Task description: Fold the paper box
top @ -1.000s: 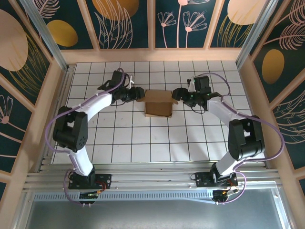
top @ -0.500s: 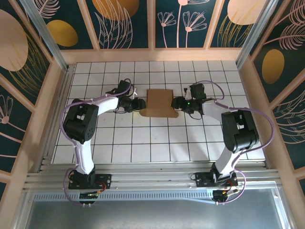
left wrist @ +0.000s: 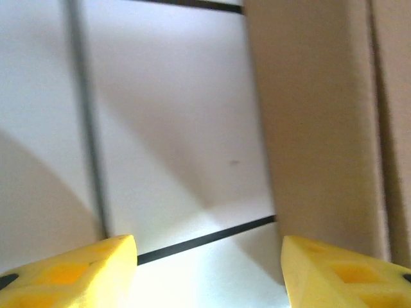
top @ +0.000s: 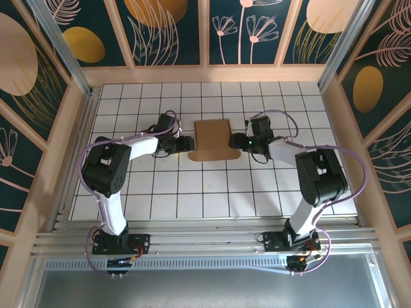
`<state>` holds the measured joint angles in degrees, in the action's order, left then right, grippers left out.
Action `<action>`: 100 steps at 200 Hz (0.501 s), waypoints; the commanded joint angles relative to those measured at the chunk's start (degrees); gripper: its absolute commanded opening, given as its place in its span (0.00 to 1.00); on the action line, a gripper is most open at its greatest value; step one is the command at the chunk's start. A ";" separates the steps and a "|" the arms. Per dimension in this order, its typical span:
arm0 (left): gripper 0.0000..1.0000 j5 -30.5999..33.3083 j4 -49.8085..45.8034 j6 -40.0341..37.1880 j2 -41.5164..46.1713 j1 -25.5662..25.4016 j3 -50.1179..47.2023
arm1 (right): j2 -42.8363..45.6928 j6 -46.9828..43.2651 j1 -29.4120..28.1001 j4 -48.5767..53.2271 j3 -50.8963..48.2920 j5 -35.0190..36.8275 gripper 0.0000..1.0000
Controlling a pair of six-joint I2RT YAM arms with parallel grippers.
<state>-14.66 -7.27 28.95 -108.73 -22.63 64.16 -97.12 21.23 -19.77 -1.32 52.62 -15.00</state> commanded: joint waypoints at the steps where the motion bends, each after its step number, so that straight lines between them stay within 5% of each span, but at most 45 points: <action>1: 0.62 11.00 -4.58 0.30 5.79 1.14 0.54 | 5.32 -0.72 0.03 1.94 1.50 1.20 0.68; 18: 0.62 8.03 -5.79 -0.18 6.92 1.13 2.28 | 5.93 -0.23 0.10 1.54 2.54 -1.45 0.69; 52: 0.61 -14.88 5.63 5.88 4.69 0.36 1.49 | 1.58 0.78 0.08 0.70 4.72 -5.81 0.71; 100: 0.62 -12.70 4.76 5.65 -2.83 -1.45 3.07 | -4.46 -0.78 0.03 2.55 4.38 -1.37 0.71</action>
<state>-25.36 -2.92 33.30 -107.35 -23.94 66.43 -99.29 21.43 -19.73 -0.49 57.25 -17.91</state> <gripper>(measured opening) 0.619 0.710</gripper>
